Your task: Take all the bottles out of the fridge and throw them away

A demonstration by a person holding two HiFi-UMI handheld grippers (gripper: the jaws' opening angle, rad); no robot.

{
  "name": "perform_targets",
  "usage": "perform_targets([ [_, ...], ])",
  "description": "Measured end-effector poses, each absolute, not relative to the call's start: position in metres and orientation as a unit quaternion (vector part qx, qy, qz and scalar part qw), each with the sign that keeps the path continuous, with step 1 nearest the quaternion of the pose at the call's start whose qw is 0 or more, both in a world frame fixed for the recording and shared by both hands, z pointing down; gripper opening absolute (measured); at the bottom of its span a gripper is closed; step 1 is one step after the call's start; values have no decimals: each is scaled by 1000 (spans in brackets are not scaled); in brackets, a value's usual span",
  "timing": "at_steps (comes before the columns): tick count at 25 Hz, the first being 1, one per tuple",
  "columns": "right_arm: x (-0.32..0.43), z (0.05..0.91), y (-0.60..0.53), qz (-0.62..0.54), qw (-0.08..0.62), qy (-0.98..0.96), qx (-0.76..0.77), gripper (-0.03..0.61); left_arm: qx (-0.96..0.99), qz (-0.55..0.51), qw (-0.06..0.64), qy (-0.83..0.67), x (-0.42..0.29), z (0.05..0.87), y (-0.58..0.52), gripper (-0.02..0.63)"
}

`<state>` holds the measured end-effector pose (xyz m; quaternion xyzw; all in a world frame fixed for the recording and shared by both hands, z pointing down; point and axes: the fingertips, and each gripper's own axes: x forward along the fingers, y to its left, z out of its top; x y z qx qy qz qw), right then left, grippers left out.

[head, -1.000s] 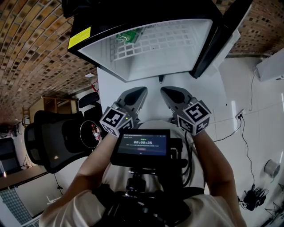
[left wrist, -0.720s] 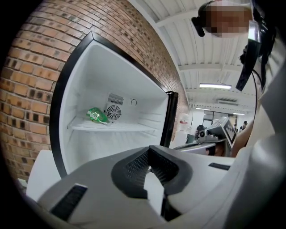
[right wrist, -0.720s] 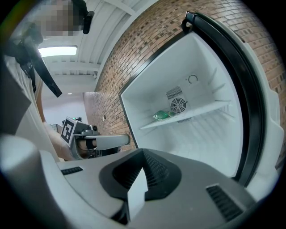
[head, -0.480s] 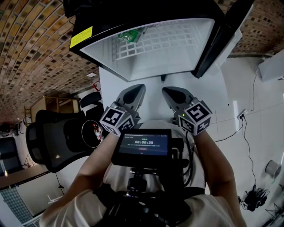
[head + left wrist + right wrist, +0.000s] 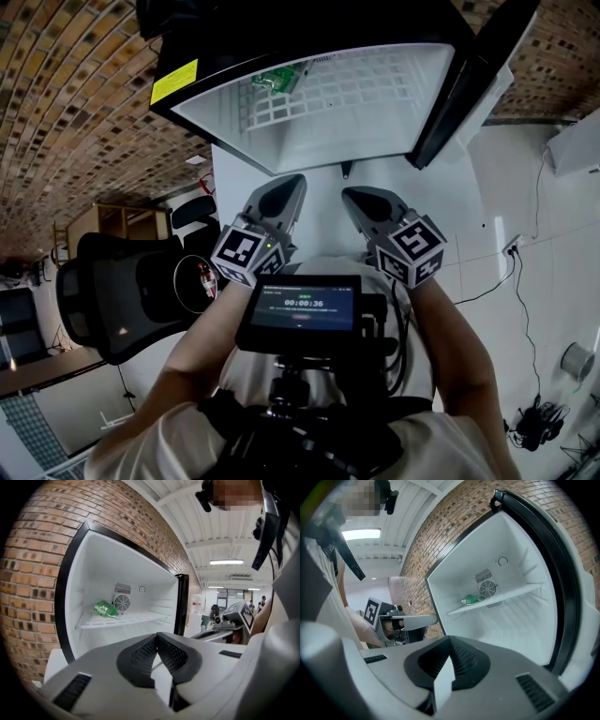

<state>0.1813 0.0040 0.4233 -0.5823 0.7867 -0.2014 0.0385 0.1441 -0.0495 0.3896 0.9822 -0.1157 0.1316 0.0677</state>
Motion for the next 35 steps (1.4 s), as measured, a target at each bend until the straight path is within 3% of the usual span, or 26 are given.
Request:
perform_targets([
  [9, 183, 425, 4, -203, 45, 793, -572, 3, 965, 161, -48, -200, 173, 346, -135, 39],
  [11, 186, 426, 6, -204, 47, 793, -572, 3, 955, 187, -47, -226, 183, 343, -159, 139],
  [15, 197, 428, 13, -205, 49, 790, -575, 3, 933, 225, -40, -277, 203, 346, -199, 269],
  [19, 208, 431, 21, -211, 53, 785, -581, 3, 918, 234, -3, -321, 221, 355, -233, 314],
  [24, 226, 435, 33, -219, 57, 774, -591, 3, 889, 285, -28, -357, 232, 376, -270, 354],
  [30, 241, 440, 39, -231, 61, 766, -597, 3, 885, 325, 15, -333, 243, 397, -272, 355],
  [33, 241, 439, 36, -233, 64, 768, -593, 3, 892, 322, -8, -319, 243, 387, -259, 202],
  [35, 239, 439, 33, -233, 63, 771, -589, 3, 901, 307, -16, -305, 245, 377, -249, 176],
])
